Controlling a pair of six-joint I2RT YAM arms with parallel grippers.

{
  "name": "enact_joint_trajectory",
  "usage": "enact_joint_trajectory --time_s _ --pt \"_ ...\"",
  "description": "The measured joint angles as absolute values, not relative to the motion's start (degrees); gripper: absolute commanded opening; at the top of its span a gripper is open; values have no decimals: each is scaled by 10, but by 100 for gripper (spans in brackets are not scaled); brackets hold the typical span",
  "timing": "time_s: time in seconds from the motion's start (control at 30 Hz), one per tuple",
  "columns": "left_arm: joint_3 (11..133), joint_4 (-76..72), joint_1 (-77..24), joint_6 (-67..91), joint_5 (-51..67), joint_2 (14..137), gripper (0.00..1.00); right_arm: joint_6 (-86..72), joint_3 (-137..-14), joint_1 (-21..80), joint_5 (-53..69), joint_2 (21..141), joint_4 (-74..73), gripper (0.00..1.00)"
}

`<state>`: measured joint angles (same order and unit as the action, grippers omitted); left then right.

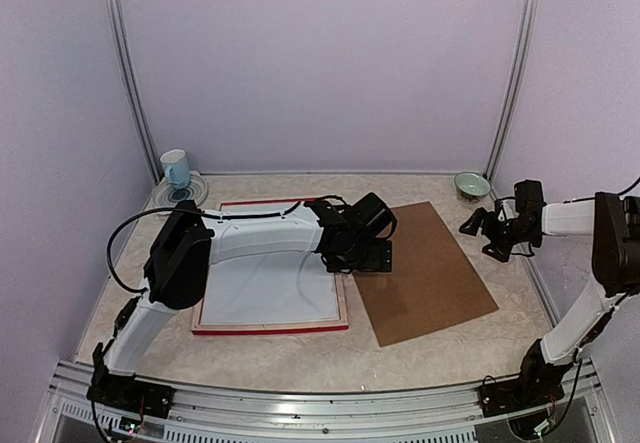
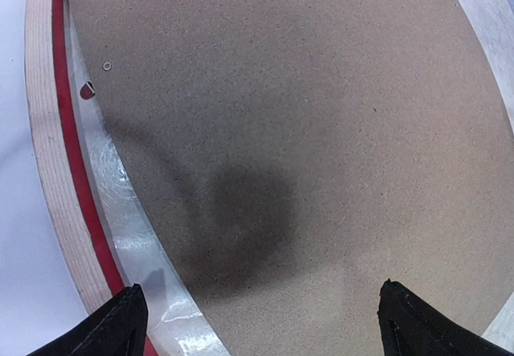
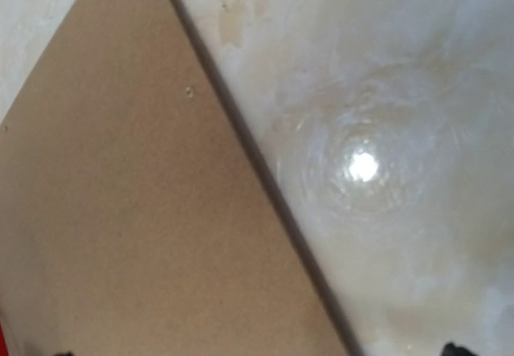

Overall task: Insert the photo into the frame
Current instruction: Turn over the backboard.

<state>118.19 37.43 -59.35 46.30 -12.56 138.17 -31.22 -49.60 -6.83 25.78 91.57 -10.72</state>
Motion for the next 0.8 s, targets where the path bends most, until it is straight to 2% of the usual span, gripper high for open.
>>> enact_joint_trajectory --time_s 0.5,0.8 --pt "1255 423 -592 523 -125 1444 99 -325 -509 -68 251 969 -83 99" --pt "1257 431 -589 539 -124 1444 99 -322 -533 -69 298 1016 -48 99"
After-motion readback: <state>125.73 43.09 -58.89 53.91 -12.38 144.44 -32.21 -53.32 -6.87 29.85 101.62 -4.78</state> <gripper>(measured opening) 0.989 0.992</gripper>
